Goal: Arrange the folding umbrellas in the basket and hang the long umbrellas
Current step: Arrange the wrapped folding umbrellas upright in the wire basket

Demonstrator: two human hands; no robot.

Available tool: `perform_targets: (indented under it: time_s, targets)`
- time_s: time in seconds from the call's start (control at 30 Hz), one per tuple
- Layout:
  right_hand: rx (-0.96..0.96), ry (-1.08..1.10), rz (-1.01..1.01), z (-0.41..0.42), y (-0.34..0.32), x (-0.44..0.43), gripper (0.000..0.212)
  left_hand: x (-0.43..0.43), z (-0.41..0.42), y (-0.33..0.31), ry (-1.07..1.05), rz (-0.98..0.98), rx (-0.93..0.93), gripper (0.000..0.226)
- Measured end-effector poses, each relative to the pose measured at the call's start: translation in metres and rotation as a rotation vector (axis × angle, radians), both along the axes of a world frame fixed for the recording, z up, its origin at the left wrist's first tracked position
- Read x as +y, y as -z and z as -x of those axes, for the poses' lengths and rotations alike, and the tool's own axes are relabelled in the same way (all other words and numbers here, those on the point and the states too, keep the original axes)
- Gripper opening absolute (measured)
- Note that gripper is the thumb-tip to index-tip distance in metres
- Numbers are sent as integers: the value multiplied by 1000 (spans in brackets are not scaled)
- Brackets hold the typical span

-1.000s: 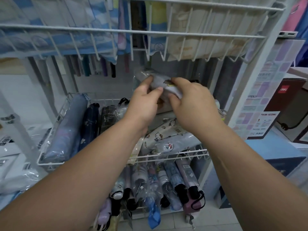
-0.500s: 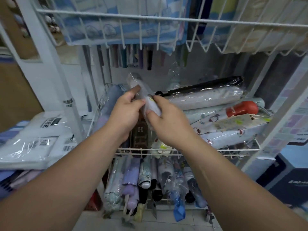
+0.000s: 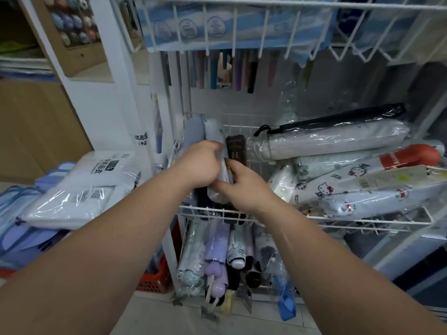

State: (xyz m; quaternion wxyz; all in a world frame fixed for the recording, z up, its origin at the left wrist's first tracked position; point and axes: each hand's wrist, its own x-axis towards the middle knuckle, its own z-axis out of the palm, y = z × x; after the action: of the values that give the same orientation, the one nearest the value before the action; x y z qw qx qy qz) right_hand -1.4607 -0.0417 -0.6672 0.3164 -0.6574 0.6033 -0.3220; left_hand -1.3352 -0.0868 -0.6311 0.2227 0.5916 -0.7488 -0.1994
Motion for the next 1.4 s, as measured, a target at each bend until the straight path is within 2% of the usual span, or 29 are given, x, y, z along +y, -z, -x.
perform_targets:
  time_s: [0.13, 0.23, 0.27, 0.33, 0.4, 0.57, 0.77, 0.9, 1.13, 1.3, 1.4]
  targets:
    - [-32, -52, -44, 6, 9, -8, 49, -5, -3, 4, 82, 156, -341, 29]
    - [-1, -114, -76, 9, 10, -11, 77, -5, -8, 7, 69, 310, -569, 28]
    - [38, -142, -82, 10, 11, -13, 78, -6, -10, 8, 59, 313, -593, 30]
    - [143, -186, -81, 10, 11, -17, 62, -9, -15, 10, 51, 249, -585, 39]
    - [182, -200, -43, 11, 9, -21, 56, -13, -19, 11, 44, 183, -576, 44]
    - [413, -92, 45, 11, 13, -20, 74, -13, -21, 17, -13, 168, -573, 45]
    - [401, -66, 97, 11, 15, -18, 72, -12, -21, 20, -2, 177, -544, 46]
    - [396, 34, 313, 22, 1, -8, 53, -7, -16, 20, -12, 215, -500, 47]
    - [791, 211, 548, 79, -44, 4, 36, 5, 20, 6, 71, 341, -287, 69]
    - [1068, 340, 434, 131, -74, 5, 47, -1, 63, -6, 228, 366, -86, 65]
    - [1133, 396, 326, 158, -84, 8, 53, -4, 90, -8, 303, 362, -58, 63]
